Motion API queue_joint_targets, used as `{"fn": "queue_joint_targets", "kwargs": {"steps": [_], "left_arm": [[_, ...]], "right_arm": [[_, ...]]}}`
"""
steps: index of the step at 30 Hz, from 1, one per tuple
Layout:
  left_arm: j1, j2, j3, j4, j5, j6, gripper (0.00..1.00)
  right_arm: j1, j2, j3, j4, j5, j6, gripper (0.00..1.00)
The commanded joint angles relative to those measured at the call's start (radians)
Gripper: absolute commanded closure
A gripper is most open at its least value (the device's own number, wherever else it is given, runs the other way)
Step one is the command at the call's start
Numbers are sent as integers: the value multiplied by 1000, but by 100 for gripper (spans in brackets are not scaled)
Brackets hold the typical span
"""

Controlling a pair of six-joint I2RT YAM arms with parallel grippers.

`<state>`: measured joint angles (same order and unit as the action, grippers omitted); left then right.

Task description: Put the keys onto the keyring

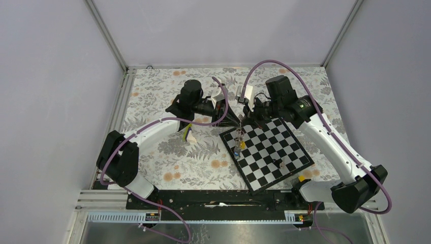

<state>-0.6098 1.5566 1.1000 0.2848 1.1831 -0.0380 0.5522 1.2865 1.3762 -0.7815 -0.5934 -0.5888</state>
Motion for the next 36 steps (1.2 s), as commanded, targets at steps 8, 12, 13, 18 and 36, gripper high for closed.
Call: {"fn": "queue_joint_targets", "kwargs": {"steps": [8, 12, 13, 18, 36], "left_arm": [[-4, -39, 26, 87, 49, -31, 75], [-5, -32, 22, 89, 51, -31, 84], [-6, -30, 22, 89, 51, -30, 85], [-11, -21, 17, 90, 59, -22, 92], [-5, -7, -188, 1242, 151, -897, 100]], "right_arm": [[12, 0, -6, 39, -41, 16, 100], [12, -1, -3, 41, -46, 24, 100], [12, -2, -4, 43, -46, 25, 100], [11, -6, -8, 52, -48, 32, 100], [-200, -185, -127, 211, -252, 186, 47]]}}
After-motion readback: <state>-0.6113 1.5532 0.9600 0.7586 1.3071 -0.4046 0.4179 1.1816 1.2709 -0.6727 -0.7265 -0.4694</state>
